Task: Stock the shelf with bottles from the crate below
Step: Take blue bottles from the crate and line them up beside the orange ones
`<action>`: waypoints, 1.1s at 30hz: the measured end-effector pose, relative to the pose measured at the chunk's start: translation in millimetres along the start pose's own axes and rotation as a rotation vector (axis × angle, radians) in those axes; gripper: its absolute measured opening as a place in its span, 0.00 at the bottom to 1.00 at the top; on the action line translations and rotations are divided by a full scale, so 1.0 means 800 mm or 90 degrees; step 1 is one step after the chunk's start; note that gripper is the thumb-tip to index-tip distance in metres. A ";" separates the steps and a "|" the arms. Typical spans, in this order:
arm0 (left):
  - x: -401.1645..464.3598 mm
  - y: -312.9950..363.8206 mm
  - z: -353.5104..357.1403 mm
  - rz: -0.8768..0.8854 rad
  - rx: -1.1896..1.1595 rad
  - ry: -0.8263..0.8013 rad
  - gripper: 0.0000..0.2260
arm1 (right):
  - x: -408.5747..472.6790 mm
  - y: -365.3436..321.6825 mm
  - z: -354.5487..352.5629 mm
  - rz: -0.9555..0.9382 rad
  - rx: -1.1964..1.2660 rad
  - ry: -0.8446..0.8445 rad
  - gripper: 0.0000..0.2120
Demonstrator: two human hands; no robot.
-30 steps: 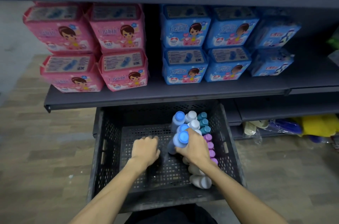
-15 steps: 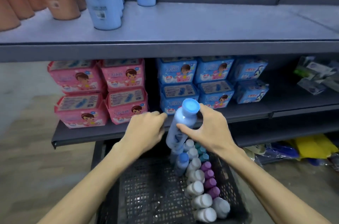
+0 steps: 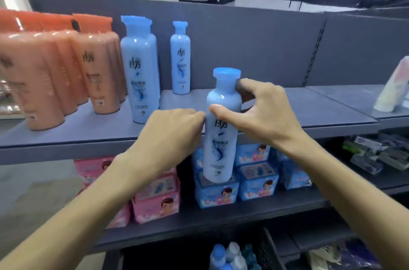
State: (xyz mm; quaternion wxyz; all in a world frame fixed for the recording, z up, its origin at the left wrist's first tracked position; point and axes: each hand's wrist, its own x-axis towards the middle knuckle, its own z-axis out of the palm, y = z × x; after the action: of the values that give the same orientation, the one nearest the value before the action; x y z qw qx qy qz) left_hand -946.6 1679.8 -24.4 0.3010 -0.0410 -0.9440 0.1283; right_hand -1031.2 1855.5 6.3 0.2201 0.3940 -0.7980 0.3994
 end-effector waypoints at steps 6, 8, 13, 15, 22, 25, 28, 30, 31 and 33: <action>0.060 -0.037 -0.053 -0.001 0.098 0.041 0.07 | 0.072 -0.029 -0.032 -0.027 0.025 0.008 0.11; 0.075 -0.048 -0.056 -0.013 0.119 0.037 0.07 | 0.089 -0.030 -0.032 -0.029 0.047 0.003 0.11; 0.099 -0.063 -0.048 -0.046 0.123 -0.009 0.07 | 0.112 -0.022 -0.012 -0.043 0.037 0.007 0.12; 0.097 -0.067 -0.037 -0.057 0.094 -0.030 0.07 | 0.115 -0.013 0.003 -0.040 0.021 0.009 0.14; 0.081 -0.064 -0.003 -0.080 0.014 0.004 0.07 | 0.109 0.009 0.024 0.017 0.007 -0.082 0.29; 0.071 -0.063 0.008 -0.073 0.008 0.004 0.06 | 0.083 0.027 0.038 0.051 0.024 -0.143 0.31; 0.058 -0.057 0.024 -0.069 -0.011 -0.029 0.06 | 0.056 0.042 0.050 0.074 0.025 -0.198 0.28; 0.058 -0.056 0.034 -0.081 -0.038 -0.039 0.04 | 0.050 0.045 0.057 0.081 0.025 -0.183 0.26; 0.061 -0.056 0.037 -0.091 -0.048 -0.040 0.03 | 0.052 0.047 0.061 0.086 0.025 -0.173 0.25; 0.069 -0.058 0.043 -0.118 -0.060 -0.044 0.02 | 0.062 0.051 0.070 0.093 0.028 -0.165 0.25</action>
State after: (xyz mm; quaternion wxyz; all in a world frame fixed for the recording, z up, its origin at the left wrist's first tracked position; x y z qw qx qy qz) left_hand -1011.7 1636.4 -8.7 0.2768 0.0368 -0.9586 0.0568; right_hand -1095.4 1803.0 -12.0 0.0771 0.3876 -0.8374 0.3775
